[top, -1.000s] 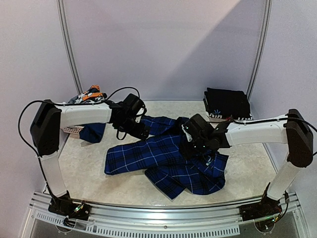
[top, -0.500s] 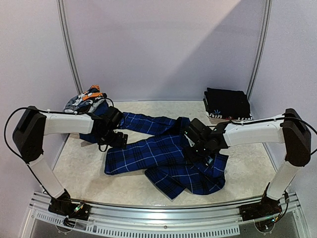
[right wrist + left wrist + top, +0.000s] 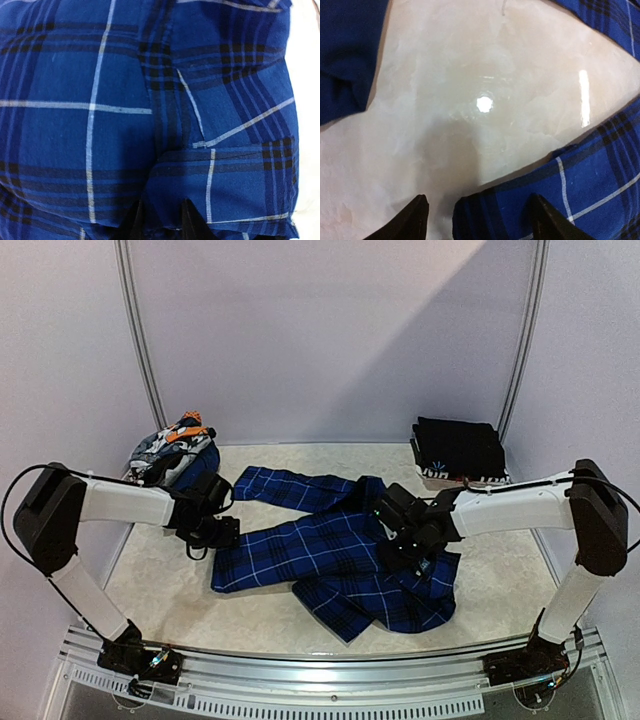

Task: Fold and stack the mixed laundry pile
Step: Adjust the crumpled shirt at the center of the board.

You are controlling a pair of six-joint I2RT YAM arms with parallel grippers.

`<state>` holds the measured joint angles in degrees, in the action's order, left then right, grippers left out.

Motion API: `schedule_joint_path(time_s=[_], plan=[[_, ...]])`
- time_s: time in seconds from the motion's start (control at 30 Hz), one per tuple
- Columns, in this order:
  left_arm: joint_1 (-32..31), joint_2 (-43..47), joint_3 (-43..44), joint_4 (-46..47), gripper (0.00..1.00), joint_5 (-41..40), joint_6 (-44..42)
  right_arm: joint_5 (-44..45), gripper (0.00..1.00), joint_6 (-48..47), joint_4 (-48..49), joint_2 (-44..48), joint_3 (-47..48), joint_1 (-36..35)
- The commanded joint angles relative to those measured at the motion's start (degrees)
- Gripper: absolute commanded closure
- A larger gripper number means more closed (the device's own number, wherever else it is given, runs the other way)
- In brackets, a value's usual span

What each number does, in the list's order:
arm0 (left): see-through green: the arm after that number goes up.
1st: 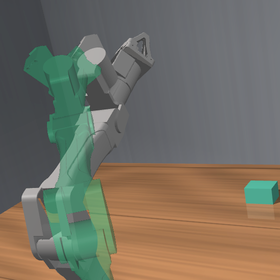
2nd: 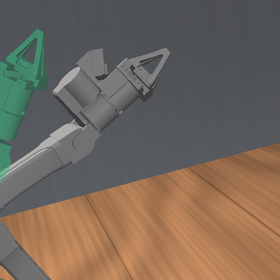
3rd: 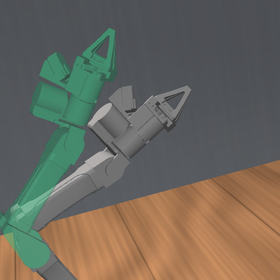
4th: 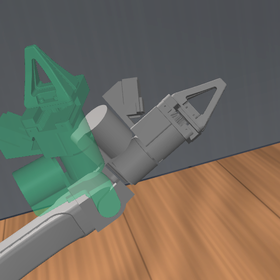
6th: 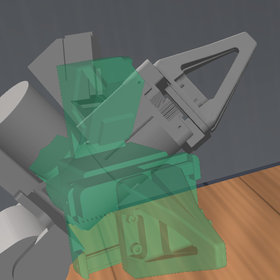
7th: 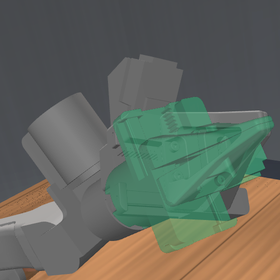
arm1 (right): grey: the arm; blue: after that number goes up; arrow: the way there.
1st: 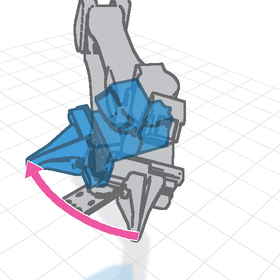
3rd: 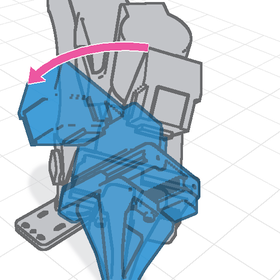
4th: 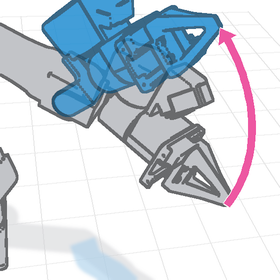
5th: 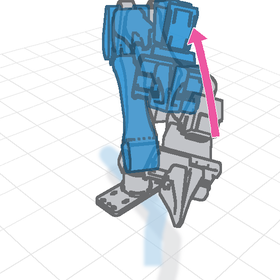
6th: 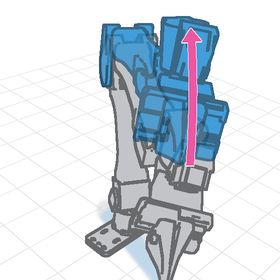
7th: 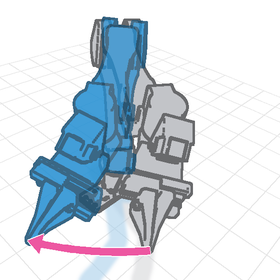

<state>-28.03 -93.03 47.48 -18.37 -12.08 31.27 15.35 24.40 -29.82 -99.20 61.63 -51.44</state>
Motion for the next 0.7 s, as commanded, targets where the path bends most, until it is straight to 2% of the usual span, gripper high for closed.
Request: schedule_joint_path(time_s=[0.0, 0.07, 0.2, 0.23, 0.67], plan=[[1.3, -2.0, -1.0, 6.9, 0.38, 2.8, 0.7, 2.4, 0.83, 0.6, -2.1, -0.5, -1.1, -0.3], [1.6, -3.3, -1.1, 8.5, 0.61, 4.2, 0.6, 3.0, 0.88, 0.4, -2.2, -0.5, -1.0, -0.3], [1.7, -3.7, -1.5, 10.7, 0.95, 5.6, 0.6, 4.2, 0.98, 0.5, -2.8, -0.3, -0.6, -0.3], [1.7, -3.4, -1.5, 10.7, 1.0, 5.3, 0.5, 4.5, 1.0, 0.5, -2.9, -0.1, -0.6, -0.3], [1.7, 4.4, 0.0, 7.2, 1.0, 0.7, -2.1, 13.1, 1.0, 1.1, -5.6, 7.8, 0.8, 1.8]])
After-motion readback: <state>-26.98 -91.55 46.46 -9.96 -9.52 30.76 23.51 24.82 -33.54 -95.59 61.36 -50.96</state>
